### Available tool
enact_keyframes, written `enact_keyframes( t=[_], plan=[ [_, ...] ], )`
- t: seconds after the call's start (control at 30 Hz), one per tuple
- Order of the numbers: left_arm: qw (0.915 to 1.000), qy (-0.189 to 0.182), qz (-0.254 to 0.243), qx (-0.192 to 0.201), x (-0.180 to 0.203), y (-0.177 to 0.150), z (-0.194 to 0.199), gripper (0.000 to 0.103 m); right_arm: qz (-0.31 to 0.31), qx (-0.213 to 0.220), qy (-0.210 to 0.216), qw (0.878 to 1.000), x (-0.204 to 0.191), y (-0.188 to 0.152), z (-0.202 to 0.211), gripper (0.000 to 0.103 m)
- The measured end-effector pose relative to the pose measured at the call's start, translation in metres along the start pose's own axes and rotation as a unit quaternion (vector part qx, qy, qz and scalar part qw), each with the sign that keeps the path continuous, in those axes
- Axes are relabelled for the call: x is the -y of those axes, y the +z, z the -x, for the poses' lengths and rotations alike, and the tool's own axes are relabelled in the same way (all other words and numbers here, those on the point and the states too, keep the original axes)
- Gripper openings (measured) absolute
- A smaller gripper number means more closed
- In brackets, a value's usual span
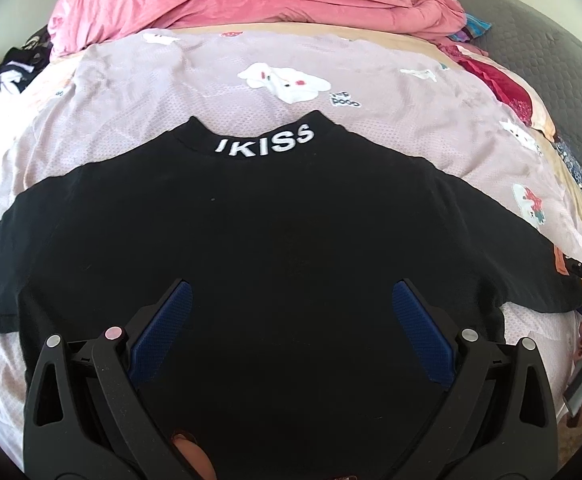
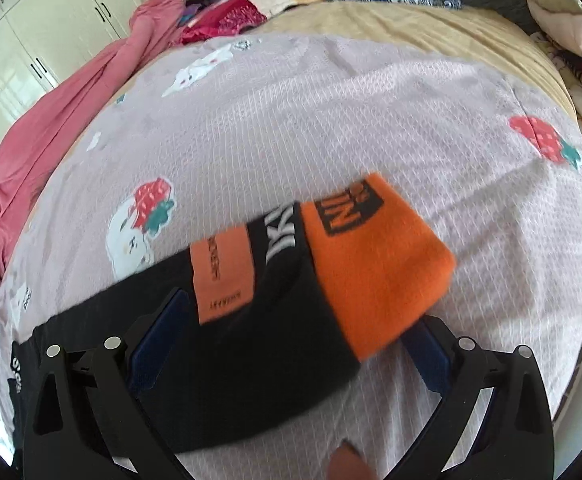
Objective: Fold small clothes
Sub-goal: 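Move the right tool to the orange sleeve cuff and grasp it, then lift the cuff with the right tool and fold the sleeve across the shirt body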
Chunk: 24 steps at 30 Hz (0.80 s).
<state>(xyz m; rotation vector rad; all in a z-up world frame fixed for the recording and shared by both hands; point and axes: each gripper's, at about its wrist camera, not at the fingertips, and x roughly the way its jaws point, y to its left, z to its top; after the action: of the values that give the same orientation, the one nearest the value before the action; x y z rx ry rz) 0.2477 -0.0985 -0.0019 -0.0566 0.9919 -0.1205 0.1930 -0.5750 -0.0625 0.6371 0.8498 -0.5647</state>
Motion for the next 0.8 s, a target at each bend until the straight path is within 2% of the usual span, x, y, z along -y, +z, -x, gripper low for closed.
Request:
enact_keyframes(
  t=[0.07,0.13,0.2,0.23,0.3,0.33,0.6,0.8],
  plan=[
    [0.9999,-0.002,0.010,0.003,-0.007,0.000,0.002,0.094,0.013,0.012,-0.001,1.000,-0.003,0.000,-0.001,0.095],
    [0.9999,0.003,0.014,0.007,-0.013,-0.001,0.006,0.094,0.022,0.020,-0.001,1.000,-0.006,0.001,0.000,0.052],
    [0.9997,0.009,0.018,0.013,-0.018,-0.001,0.010,0.094,0.022,0.022,0.002,1.000,-0.005,0.001,0.001,0.041],
    [0.9996,0.010,0.020,0.014,-0.021,0.000,0.011,0.094,0.020,0.023,0.004,1.000,-0.003,0.001,0.002,0.031],
    [0.9994,0.008,0.029,0.016,-0.027,-0.001,0.015,0.094,0.022,0.032,0.006,0.999,-0.001,-0.002,0.008,0.017],
    [0.9993,0.008,0.032,0.016,-0.030,-0.001,0.016,0.094,0.026,0.037,0.018,0.999,-0.001,-0.002,0.012,0.014],
    [0.9983,0.015,0.053,0.020,-0.052,-0.002,0.029,0.094,0.055,0.080,0.077,0.992,-0.019,-0.009,0.052,0.013],
    [0.9977,0.016,0.061,0.026,-0.064,-0.001,0.040,0.094,0.095,0.109,0.135,0.980,-0.060,-0.020,0.095,0.012]
  ],
)
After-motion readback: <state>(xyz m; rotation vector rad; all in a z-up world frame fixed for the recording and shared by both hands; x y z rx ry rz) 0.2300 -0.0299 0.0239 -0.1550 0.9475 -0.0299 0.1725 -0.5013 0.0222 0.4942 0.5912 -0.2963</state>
